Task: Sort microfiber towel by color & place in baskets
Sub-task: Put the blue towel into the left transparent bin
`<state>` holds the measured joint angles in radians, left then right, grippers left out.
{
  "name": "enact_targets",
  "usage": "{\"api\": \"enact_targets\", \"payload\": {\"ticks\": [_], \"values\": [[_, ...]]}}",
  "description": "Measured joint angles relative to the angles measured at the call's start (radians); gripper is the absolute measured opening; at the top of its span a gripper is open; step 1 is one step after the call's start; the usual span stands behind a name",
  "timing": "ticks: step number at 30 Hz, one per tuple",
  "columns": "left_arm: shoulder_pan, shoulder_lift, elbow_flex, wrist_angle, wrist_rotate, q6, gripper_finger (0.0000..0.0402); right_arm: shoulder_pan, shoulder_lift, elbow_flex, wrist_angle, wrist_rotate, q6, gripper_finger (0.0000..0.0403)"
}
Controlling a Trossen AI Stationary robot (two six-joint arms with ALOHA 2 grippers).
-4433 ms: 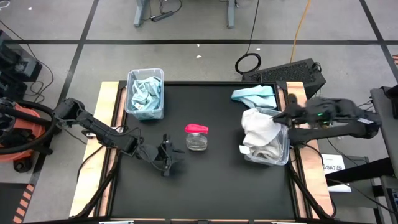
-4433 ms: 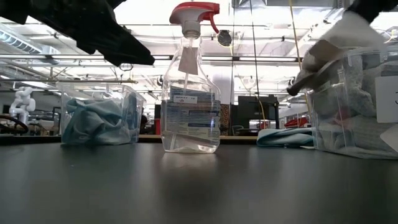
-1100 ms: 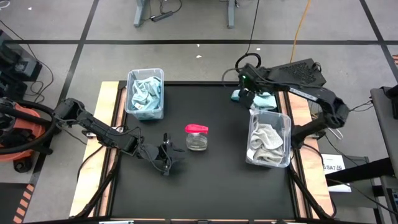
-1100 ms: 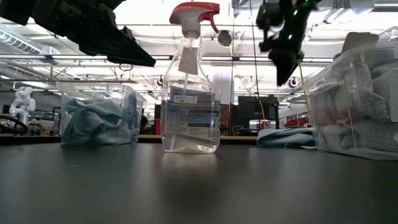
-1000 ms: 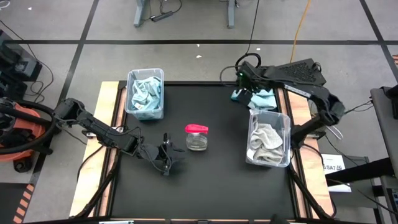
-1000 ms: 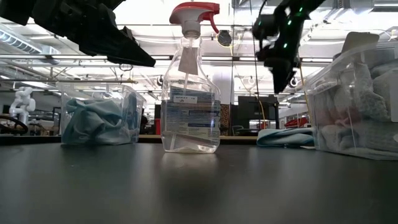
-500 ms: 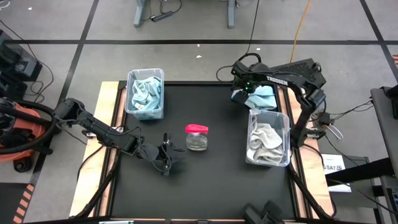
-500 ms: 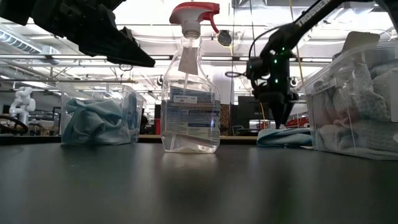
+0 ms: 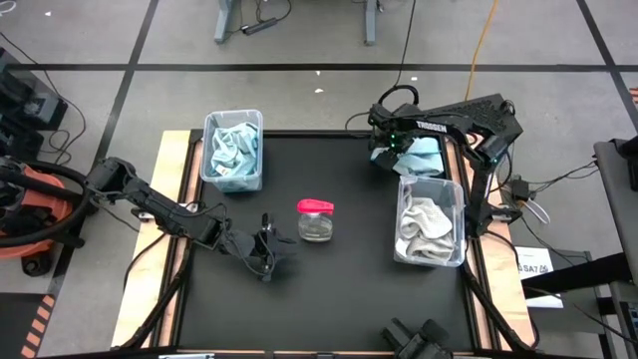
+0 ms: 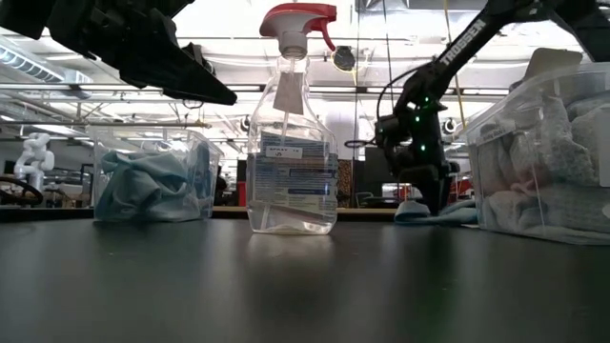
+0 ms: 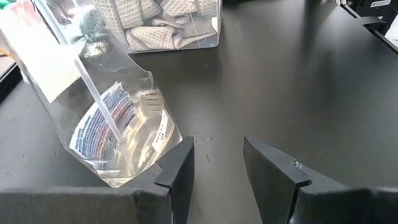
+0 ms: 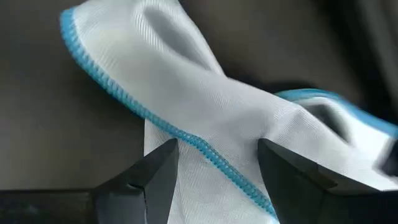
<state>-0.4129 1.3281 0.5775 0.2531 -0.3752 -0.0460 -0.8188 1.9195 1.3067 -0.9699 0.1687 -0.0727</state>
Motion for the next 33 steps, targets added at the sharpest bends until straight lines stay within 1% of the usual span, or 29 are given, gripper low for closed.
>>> {"api": "enact_targets", "payload": {"ticks": [3, 5, 8, 11, 15, 16, 17, 21, 25, 33], "values": [[0.000, 0.000, 0.000, 0.000, 0.000, 0.000, 0.0147, 0.000, 0.044, 0.000, 0.000, -0.046, -0.002, 0.0212], [0.000, 0.000, 0.000, -0.001, 0.000, -0.001, 0.0147, 0.000, 0.065, 0.004, -0.002, -0.048, -0.004, 0.0210], [0.000, 0.000, 0.000, -0.001, 0.006, -0.001, 0.0147, 0.001, 0.085, 0.006, -0.009, -0.048, -0.003, 0.0191], [0.000, 0.000, 0.000, -0.001, 0.006, -0.001, 0.0147, 0.003, 0.084, 0.004, -0.009, -0.048, -0.003, 0.0145], [0.000, 0.000, 0.000, -0.001, 0.006, -0.001, 0.0147, 0.003, 0.070, 0.001, -0.016, -0.037, -0.009, 0.0047], [0.000, 0.000, 0.000, -0.001, 0.006, -0.001, 0.0147, 0.003, 0.065, 0.000, -0.020, -0.037, -0.015, 0.0026], [0.000, 0.000, 0.000, -0.001, 0.006, -0.001, 0.0147, 0.005, 0.060, -0.001, -0.022, -0.037, -0.018, 0.0016], [0.000, 0.000, 0.000, 0.003, 0.006, -0.001, 0.0147, 0.024, 0.028, -0.004, -0.040, -0.037, -0.018, 0.0014], [0.000, 0.000, 0.000, 0.025, 0.003, 0.002, 0.0147, 0.055, -0.047, -0.004, -0.058, -0.039, -0.020, 0.0005], [0.000, 0.000, 0.000, 0.160, -0.002, 0.096, 0.0147, 0.133, -0.272, -0.003, -0.058, -0.047, -0.022, 0.0003]]}}
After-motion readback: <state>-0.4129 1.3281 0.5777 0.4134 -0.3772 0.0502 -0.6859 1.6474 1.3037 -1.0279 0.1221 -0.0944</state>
